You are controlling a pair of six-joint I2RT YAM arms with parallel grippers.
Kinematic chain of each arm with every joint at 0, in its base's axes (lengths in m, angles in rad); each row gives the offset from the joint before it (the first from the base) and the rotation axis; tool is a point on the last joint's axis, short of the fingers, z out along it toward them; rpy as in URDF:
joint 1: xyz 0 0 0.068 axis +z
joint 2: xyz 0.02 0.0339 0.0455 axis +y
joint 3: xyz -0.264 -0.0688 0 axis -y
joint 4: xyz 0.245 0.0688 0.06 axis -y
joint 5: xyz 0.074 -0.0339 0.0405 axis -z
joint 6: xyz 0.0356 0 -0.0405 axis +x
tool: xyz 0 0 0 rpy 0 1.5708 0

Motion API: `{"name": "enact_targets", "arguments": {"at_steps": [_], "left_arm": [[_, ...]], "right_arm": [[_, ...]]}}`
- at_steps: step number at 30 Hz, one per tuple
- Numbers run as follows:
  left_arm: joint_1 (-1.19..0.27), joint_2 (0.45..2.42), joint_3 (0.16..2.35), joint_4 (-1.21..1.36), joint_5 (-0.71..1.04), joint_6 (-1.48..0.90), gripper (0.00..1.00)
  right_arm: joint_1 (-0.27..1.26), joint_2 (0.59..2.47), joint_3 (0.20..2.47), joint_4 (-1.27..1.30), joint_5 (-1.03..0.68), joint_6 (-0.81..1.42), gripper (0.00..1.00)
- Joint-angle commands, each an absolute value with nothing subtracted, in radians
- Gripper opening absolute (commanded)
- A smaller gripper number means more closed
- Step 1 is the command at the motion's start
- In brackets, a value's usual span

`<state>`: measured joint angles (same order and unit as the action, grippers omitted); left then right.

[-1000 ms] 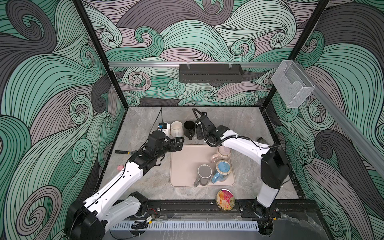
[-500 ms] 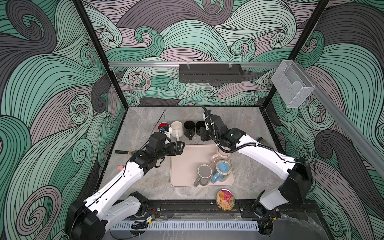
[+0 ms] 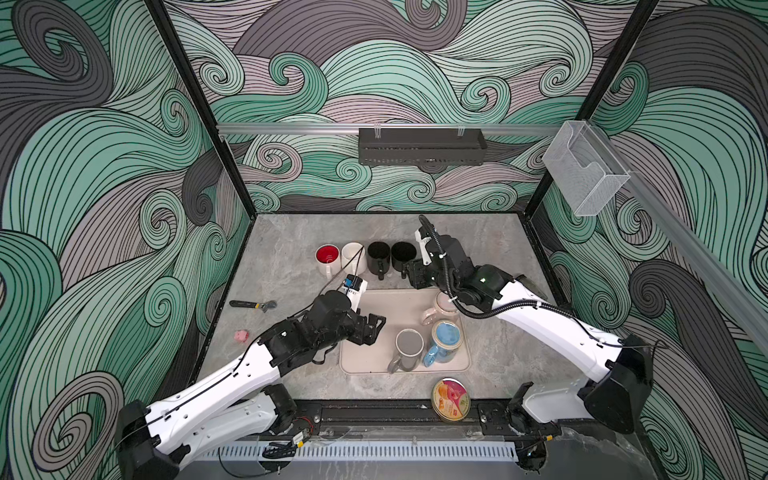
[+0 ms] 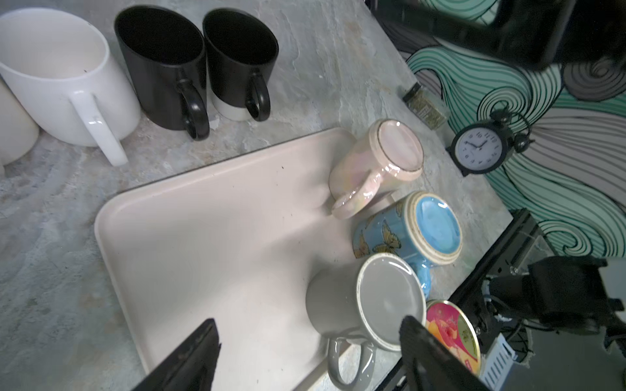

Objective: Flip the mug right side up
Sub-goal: 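Move the left gripper over the upside-down grey mug on the tray, then lower the left gripper onto the grey mug and grasp it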

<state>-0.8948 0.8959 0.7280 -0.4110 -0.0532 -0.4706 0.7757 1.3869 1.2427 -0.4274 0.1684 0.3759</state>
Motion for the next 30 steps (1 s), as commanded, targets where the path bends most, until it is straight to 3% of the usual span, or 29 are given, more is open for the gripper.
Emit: {"name": "enact_targets", "arguments": {"at_steps": [1,9,18,30], "left_arm": [[-0.959,0.927,0.735,-0.436,-0.142,-0.439,0.84],[-1.11,1.05,0.756,-0.416,-0.199,-0.434,0.86],[-1.161,1.104,0.755,-0.411,-0.181,-0.441,0.87],[-1.206,1.2,0.788,-0.439,-0.182,-0.446,0.74]], "right_arm": [[0.774,1.372,1.229,-0.428,0.191,0.355,0.51],[0.731,1.36,1.191,-0.431,0.186,0.407,0.53],[0.671,1.286,1.091,-0.4,0.12,0.455,0.57],[0.651,1.282,1.055,-0.37,0.071,0.467,0.57]]}}
